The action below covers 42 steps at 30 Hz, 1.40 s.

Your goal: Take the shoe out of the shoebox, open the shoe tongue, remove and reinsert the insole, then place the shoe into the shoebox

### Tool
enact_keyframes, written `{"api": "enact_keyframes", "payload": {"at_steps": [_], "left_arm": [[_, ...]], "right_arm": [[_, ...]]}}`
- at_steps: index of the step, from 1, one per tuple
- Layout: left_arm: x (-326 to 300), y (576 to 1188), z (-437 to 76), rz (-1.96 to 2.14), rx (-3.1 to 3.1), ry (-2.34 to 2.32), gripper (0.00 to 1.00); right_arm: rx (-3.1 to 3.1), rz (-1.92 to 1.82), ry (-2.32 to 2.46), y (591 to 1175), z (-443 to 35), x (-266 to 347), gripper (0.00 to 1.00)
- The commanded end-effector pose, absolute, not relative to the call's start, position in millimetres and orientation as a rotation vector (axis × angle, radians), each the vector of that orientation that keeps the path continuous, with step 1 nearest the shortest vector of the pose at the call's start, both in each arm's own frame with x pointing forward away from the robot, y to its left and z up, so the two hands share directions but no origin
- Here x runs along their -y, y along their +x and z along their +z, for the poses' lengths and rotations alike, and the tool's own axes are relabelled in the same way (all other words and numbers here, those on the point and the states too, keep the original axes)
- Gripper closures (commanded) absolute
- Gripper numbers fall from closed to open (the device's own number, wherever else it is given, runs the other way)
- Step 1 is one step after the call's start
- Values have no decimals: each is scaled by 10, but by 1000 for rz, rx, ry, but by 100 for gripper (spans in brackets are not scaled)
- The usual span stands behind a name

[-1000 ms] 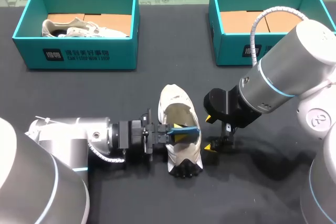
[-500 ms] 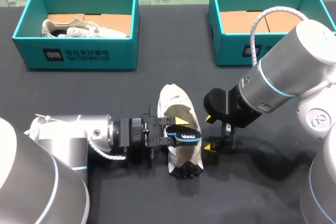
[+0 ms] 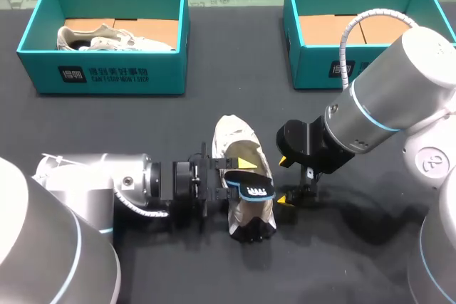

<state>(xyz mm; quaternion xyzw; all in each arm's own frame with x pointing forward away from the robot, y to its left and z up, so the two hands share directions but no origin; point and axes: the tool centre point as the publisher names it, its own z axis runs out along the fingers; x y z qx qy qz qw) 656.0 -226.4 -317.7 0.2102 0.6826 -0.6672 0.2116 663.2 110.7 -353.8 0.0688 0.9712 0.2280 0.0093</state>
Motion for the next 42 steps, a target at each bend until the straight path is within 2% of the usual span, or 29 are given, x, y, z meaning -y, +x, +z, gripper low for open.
{"api": "enact_keyframes", "payload": {"at_steps": [1, 12, 16, 17, 18, 19, 42], "left_arm": [[2233, 6466, -3059, -1796, -1926, 582, 63], [2190, 6374, -2987, -1692, -2010, 587, 64], [2186, 6346, -2983, -1674, -2018, 603, 79], [2188, 6342, -2991, -1672, -2023, 607, 85], [2191, 6340, -3003, -1670, -2027, 611, 97], [2193, 6340, -3019, -1668, -2031, 618, 100], [2208, 6609, -3435, -1563, -2057, 607, 100]], "right_arm": [[-3031, 712, 215, 6619, -3545, -1102, 0], [-3031, 712, 215, 6619, -3545, -1102, 0], [-3031, 712, 215, 6619, -3545, -1102, 0], [-3031, 712, 215, 6619, -3545, -1102, 0], [-3031, 712, 215, 6619, -3545, -1102, 0], [-3031, 712, 215, 6619, -3545, -1102, 0], [-3031, 712, 215, 6619, -3545, -1102, 0]]}}
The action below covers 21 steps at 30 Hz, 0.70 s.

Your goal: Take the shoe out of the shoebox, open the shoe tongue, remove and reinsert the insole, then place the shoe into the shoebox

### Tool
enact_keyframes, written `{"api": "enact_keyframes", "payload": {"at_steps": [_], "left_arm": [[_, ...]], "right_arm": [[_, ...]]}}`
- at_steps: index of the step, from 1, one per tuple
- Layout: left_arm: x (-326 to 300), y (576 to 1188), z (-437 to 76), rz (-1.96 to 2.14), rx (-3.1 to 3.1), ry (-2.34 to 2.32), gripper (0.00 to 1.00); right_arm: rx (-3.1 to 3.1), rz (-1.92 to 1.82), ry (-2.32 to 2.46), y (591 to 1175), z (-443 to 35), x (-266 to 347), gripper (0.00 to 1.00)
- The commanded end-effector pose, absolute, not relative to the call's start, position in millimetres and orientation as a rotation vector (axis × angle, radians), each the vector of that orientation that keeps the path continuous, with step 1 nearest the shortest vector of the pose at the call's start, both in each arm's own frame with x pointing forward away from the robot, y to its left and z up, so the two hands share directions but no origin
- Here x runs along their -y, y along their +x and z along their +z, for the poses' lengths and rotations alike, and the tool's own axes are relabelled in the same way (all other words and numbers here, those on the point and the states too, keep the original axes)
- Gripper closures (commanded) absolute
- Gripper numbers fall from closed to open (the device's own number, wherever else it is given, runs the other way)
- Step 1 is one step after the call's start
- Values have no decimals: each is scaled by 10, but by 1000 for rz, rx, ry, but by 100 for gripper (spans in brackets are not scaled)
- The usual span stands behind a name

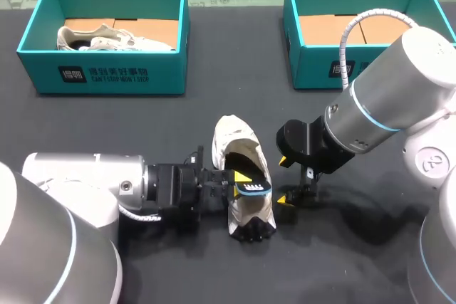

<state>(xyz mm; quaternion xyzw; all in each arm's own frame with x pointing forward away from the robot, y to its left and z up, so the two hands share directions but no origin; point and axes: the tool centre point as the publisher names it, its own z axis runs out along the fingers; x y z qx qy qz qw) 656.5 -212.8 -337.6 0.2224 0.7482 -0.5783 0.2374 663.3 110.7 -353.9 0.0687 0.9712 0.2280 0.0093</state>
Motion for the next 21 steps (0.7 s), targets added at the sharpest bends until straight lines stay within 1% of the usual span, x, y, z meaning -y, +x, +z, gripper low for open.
{"api": "enact_keyframes", "payload": {"at_steps": [1, 13, 14, 16, 18, 19, 21], "left_arm": [[2208, 6622, -3446, -1562, -2058, 600, 100], [2208, 6696, -3476, -1539, -2073, 570, 100], [2210, 6683, -3461, -1549, -2069, 573, 98], [2208, 6657, -3420, -1557, -2062, 579, 82], [2206, 6626, -3378, -1570, -2052, 584, 73], [2206, 6611, -3355, -1572, -2047, 588, 70], [2207, 6581, -3316, -1579, -2037, 597, 69]], "right_arm": [[-3031, 712, 215, 6619, -3545, -1102, 0], [-3031, 712, 215, 6619, -3545, -1102, 0], [-3031, 712, 215, 6619, -3545, -1102, 0], [-3031, 712, 215, 6619, -3545, -1102, 0], [-3031, 712, 215, 6619, -3545, -1102, 0], [-3031, 712, 215, 6619, -3545, -1102, 0], [-3031, 712, 215, 6619, -3545, -1102, 0]]}}
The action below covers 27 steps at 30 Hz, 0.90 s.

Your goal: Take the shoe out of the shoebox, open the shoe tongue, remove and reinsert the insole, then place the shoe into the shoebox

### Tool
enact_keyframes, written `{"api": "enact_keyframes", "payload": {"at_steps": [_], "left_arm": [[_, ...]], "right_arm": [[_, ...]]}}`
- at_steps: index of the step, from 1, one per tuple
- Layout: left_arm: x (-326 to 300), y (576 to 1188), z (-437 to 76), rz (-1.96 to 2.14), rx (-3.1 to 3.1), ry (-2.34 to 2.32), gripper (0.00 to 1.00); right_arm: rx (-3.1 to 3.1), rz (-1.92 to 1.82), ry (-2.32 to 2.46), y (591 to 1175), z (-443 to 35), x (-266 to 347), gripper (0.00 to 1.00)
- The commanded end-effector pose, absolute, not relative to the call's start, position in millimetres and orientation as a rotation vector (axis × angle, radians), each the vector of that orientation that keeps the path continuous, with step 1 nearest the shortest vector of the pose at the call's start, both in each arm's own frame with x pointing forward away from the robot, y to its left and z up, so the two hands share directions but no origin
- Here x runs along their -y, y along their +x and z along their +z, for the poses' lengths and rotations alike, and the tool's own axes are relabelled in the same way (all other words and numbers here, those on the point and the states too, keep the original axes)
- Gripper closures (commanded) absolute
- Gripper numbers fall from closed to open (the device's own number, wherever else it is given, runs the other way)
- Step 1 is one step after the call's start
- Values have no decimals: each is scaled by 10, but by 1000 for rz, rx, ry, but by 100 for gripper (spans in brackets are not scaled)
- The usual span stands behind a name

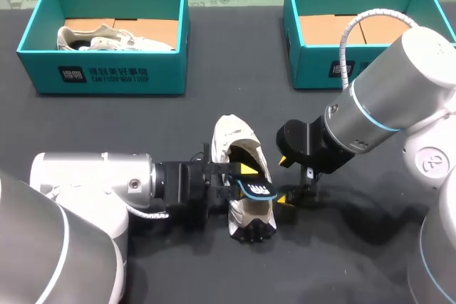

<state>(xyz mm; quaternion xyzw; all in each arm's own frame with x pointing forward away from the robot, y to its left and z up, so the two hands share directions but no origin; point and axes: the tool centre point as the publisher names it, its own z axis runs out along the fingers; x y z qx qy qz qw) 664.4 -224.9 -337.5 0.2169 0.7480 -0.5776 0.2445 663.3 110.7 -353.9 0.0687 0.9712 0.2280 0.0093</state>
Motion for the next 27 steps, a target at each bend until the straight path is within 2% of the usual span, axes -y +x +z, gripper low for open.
{"api": "enact_keyframes", "payload": {"at_steps": [1, 8, 18, 19, 20, 21, 27], "left_arm": [[2208, 6565, -3295, -1582, -2032, 602, 69], [2208, 6453, -3126, -1601, -1992, 637, 68], [2244, 6335, -3016, -1601, -1970, 686, 74], [2252, 6323, -3013, -1604, -1965, 701, 76], [2260, 6310, -3014, -1603, -1965, 706, 82], [2265, 6304, -3018, -1599, -1964, 713, 98], [2271, 6319, -3090, -1583, -1973, 725, 100]], "right_arm": [[-3031, 712, 215, 6619, -3545, -1102, 0], [-3031, 712, 215, 6619, -3545, -1102, 0], [-3031, 712, 215, 6619, -3545, -1102, 0], [-3031, 712, 215, 6619, -3545, -1102, 0], [-3031, 712, 215, 6619, -3545, -1102, 0], [-3031, 712, 215, 6619, -3545, -1102, 0], [-3031, 712, 215, 6619, -3545, -1102, 0]]}}
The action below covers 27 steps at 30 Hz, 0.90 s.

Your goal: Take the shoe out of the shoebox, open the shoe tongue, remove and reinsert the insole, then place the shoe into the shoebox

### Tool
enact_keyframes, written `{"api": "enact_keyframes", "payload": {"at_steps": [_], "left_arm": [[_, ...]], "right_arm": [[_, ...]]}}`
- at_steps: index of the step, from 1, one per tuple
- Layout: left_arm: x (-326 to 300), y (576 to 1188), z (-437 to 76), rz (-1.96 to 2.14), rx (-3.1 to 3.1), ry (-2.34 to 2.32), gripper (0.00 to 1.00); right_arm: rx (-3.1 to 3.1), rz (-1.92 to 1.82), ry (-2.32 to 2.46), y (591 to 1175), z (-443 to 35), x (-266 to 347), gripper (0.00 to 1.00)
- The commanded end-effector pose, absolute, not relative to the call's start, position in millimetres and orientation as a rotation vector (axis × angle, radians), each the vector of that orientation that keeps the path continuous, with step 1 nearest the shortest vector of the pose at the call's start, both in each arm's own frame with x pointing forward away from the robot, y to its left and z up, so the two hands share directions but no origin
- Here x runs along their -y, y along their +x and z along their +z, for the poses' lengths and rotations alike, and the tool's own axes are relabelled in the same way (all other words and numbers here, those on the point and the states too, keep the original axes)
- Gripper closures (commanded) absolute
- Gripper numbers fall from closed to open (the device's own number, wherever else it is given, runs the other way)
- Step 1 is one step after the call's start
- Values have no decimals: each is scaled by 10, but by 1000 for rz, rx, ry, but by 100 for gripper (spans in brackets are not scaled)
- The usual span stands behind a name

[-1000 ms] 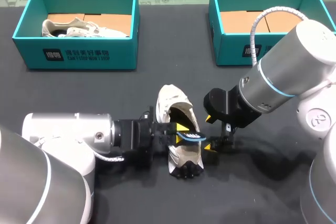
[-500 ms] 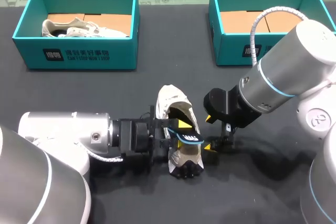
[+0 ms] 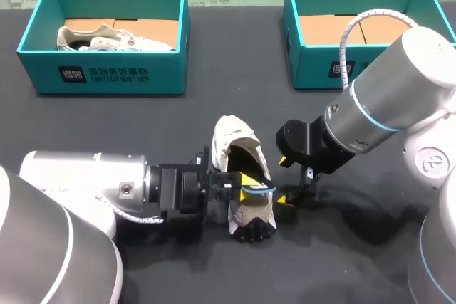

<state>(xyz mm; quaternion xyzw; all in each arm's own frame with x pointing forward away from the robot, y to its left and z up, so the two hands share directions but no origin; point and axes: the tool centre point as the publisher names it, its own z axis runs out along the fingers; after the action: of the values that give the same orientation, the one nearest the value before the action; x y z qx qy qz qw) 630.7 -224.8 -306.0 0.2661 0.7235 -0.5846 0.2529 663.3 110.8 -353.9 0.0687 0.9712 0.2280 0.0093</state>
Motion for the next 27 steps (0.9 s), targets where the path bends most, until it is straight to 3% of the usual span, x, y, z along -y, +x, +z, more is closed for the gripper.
{"api": "enact_keyframes", "payload": {"at_steps": [1, 27], "left_arm": [[2270, 6322, -3100, -1581, -1975, 725, 100], [2247, 6672, -3512, -1363, -2005, 723, 100]], "right_arm": [[-3031, 712, 215, 6619, -3545, -1102, 0], [-3031, 712, 215, 6619, -3545, -1102, 0]]}}
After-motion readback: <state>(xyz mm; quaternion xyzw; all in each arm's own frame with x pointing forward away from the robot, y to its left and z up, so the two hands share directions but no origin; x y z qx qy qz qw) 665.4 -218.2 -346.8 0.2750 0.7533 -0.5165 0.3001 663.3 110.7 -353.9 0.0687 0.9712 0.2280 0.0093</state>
